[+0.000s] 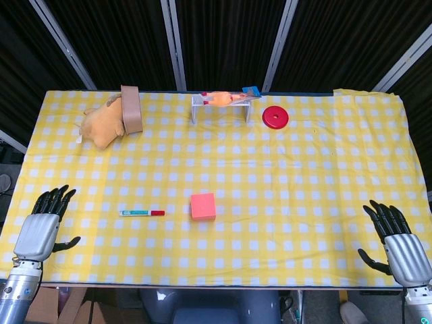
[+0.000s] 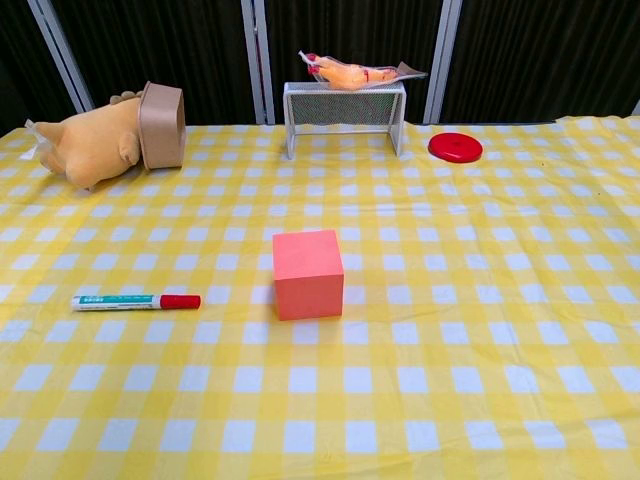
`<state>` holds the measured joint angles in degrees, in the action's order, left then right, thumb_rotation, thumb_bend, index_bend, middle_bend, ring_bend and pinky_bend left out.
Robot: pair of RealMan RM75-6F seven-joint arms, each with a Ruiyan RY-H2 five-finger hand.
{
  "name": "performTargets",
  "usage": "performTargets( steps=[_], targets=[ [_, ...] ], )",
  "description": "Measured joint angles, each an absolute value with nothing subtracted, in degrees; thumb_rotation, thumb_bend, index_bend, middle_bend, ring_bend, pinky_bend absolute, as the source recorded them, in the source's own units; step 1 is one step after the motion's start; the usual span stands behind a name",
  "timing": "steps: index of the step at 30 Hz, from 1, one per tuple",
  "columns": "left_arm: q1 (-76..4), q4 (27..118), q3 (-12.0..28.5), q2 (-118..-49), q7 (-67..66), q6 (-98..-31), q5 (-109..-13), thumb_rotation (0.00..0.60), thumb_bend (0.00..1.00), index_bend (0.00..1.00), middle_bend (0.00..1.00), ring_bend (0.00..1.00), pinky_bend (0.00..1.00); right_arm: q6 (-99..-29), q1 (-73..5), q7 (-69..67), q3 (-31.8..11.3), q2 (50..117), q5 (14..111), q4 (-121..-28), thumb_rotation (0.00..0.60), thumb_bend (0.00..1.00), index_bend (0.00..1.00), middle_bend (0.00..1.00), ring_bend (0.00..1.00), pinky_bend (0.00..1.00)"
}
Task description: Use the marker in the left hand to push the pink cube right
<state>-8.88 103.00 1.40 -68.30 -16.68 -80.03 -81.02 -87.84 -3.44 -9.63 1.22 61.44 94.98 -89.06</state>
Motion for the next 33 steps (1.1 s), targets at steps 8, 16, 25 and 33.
performTargets(
  steps=[8,16,25,33],
  targets=[
    [-8.8,103.5,1.3,-68.1,-16.9,-79.9,-81.0,0.6,0.1,0.0,0.0,0.0,0.02,-88.0,-3.2,-10.2,1.3,61.5,94.9,-88.9,0.6,0.32,0.0,0.0,0.0,0.0],
    [-10.3,103.6,2.3,-68.3,-17.7,-77.2,-78.3,0.6,0.11,0.14,0.0,0.0,0.1,-87.2,-3.5,-10.0,1.4,61.4,94.8,-89.3,0.6,0.32,0.0,0.0,0.0,0.0],
    [-15.7,103.2,6.9,-70.8,-22.2,-70.2,-66.4,0.6,0.24,0.39,0.06,0.0,0.12,-87.5,-3.4,-10.6,1.5,61.1,95.0,-89.2,0.6,0.32,0.0,0.0,0.0,0.0],
    [-22.6,99.6,9.7,-78.4,-31.3,-65.4,-56.9,0.6,0.26,0.45,0.07,0.0,0.12,-87.2,-3.6,-10.7,1.5,61.1,95.1,-89.2,0.6,0.32,0.0,0.0,0.0,0.0]
  ],
)
